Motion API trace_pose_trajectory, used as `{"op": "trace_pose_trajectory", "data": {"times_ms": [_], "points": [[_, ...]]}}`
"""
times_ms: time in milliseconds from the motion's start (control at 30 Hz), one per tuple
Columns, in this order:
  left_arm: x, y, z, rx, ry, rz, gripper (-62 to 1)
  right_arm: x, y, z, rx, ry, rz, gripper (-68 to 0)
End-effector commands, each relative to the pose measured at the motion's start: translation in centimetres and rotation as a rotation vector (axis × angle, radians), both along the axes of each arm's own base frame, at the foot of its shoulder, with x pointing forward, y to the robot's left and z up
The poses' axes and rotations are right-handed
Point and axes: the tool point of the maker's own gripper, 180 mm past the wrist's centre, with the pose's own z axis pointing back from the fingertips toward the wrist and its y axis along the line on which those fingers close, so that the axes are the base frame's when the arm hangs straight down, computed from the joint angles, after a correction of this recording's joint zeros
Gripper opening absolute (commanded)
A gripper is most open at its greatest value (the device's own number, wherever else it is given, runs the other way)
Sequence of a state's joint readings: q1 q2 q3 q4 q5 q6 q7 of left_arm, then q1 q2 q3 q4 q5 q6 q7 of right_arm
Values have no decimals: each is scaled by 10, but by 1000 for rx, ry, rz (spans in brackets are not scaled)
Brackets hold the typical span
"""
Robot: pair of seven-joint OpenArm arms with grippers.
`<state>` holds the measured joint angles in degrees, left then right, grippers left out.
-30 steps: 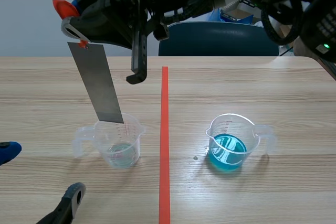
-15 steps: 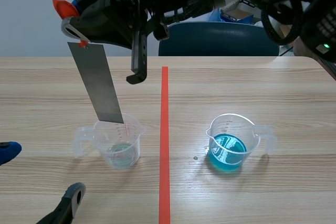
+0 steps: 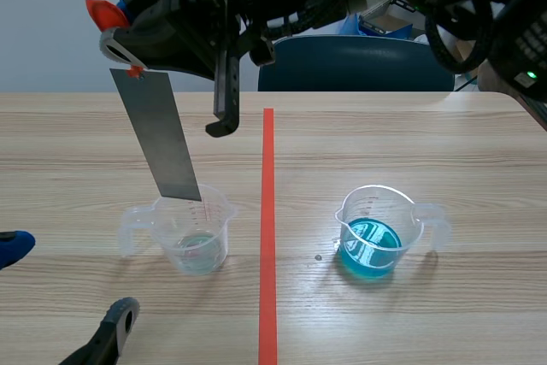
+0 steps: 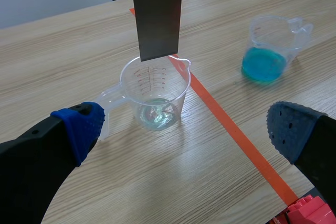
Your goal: Do the redox reaction experiment
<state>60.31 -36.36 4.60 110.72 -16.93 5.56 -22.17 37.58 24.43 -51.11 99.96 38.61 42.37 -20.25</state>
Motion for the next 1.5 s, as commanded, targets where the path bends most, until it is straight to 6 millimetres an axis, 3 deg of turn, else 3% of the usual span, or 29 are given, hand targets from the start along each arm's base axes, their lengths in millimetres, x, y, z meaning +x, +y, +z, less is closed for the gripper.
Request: {"op": "trace_pose_trajectory", "data": {"times_ms": [0,1033,1467], "points": [[0,-3,4,-17,-11,0,14,1,1,13,23,-25,14,-669],[0,-3,4,-17,-11,0,14,1,1,12,23,-23,13,-669],[0,-3,4,-17,-11,0,14,19,4,-1,42,53,-24,-669]]}}
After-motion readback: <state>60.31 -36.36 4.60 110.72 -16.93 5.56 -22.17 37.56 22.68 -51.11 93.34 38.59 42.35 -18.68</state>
